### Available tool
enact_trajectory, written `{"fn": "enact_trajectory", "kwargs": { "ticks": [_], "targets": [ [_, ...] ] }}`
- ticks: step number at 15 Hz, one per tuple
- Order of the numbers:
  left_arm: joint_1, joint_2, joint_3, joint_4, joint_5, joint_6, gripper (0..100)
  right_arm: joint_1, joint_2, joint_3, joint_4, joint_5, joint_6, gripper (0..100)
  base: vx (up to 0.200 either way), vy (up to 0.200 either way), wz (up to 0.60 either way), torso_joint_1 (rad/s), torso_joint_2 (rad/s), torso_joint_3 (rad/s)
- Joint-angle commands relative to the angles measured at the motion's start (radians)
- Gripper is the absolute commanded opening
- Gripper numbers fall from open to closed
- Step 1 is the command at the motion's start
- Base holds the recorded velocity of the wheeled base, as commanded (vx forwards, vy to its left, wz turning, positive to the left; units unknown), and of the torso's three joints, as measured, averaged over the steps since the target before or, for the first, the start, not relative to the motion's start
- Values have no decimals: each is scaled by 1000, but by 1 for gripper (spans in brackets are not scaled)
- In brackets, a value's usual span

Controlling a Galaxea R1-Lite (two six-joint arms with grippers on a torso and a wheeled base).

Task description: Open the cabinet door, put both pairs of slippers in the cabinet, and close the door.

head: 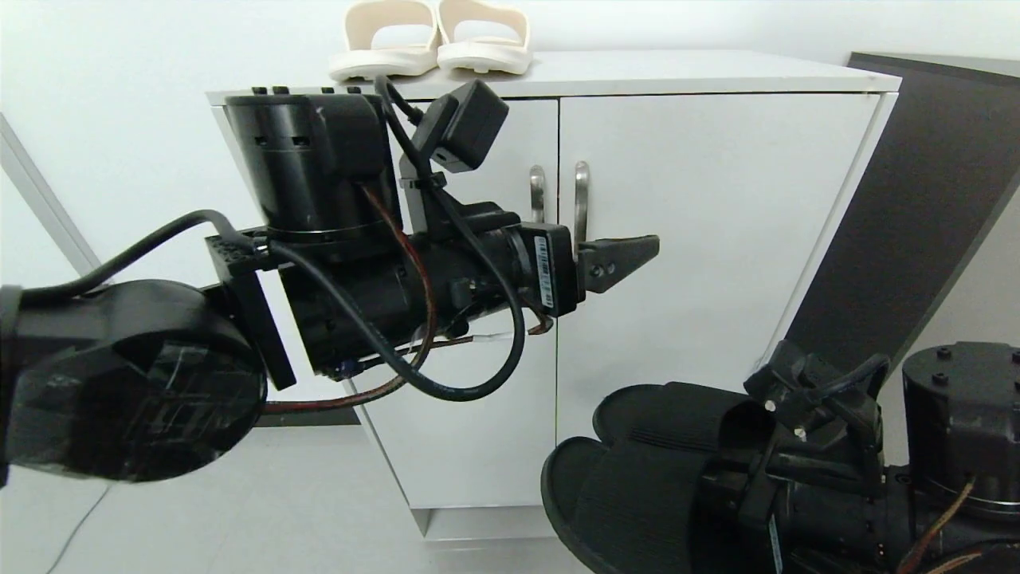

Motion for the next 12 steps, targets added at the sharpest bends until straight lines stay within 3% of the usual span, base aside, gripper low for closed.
{"fn": "enact_trajectory", "kwargs": {
  "ticks": [1, 2, 4, 12],
  "targets": [
    [31, 32, -63, 40, -42, -34, 100, 1, 5, 0, 0, 1, 0, 0, 0, 0, 0, 0, 0, 0],
    [49, 32, -84, 57, -85, -66, 100, 1, 7, 2, 0, 1, -1, 0, 0, 0, 0, 0, 0, 0],
    [74, 39, -129, 81, -114, -135, 100, 1, 8, 3, 0, 1, -1, 0, 0, 0, 0, 0, 0, 0],
    [87, 137, -230, 87, -42, -130, 100, 3, 7, 10, 0, 1, -17, 0, 0, 0, 0, 0, 0, 0]
  ]
}}
